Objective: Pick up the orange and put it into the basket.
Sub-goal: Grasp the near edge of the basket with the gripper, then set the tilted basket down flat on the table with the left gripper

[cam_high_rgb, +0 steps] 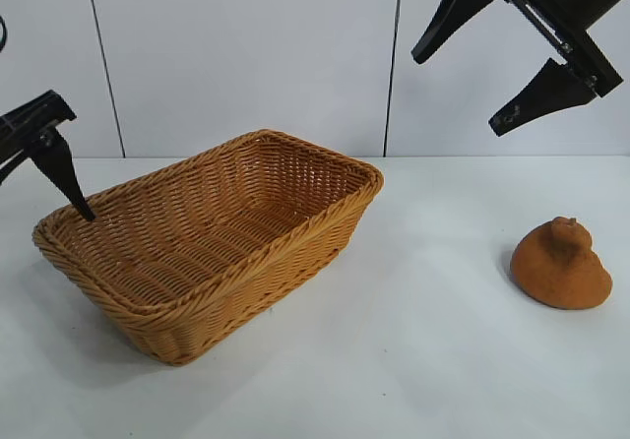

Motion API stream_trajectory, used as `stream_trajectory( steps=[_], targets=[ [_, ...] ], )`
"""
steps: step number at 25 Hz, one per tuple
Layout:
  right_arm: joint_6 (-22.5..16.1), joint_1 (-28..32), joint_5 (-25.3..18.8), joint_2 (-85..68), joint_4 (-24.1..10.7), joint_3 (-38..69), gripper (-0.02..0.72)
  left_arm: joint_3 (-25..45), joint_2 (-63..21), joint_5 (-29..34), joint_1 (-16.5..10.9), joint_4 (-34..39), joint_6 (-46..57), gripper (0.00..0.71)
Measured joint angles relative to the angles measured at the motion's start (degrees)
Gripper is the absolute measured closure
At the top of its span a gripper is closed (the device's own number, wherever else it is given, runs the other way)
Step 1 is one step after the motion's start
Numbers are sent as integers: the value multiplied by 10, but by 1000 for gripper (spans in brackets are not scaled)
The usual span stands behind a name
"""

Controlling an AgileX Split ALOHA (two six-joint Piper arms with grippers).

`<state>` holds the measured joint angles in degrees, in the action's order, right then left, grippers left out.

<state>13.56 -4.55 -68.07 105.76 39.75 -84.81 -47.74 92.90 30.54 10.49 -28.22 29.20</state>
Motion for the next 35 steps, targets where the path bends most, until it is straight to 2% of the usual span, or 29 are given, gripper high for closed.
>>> stream_trajectory(
  steps=[5,9,10,12,15,16,21,27,31,35],
  targets=[
    [0,0,1,0,0,0,52,0,65,-63,46,-30,1,98],
    [0,0,-2,0,0,0,52,-3,120,-88,53,-65,1,123],
    [0,0,-3,0,0,0,52,-4,127,-88,53,-67,1,165],
    [0,0,-5,0,0,0,52,-4,129,-88,53,-70,1,296],
    [0,0,-5,0,0,0,52,-13,129,-84,53,-75,1,579],
    [0,0,-5,0,0,0,52,-18,129,-76,52,-76,4,618],
    [0,0,-5,0,0,0,52,-81,130,19,35,-67,-25,623],
    [0,0,-5,0,0,0,52,-209,141,118,2,-49,-146,623],
    [0,0,-5,0,0,0,52,-277,171,197,4,17,-182,625],
    [0,0,-6,0,0,0,52,-318,193,231,25,95,-186,625]
  ],
)
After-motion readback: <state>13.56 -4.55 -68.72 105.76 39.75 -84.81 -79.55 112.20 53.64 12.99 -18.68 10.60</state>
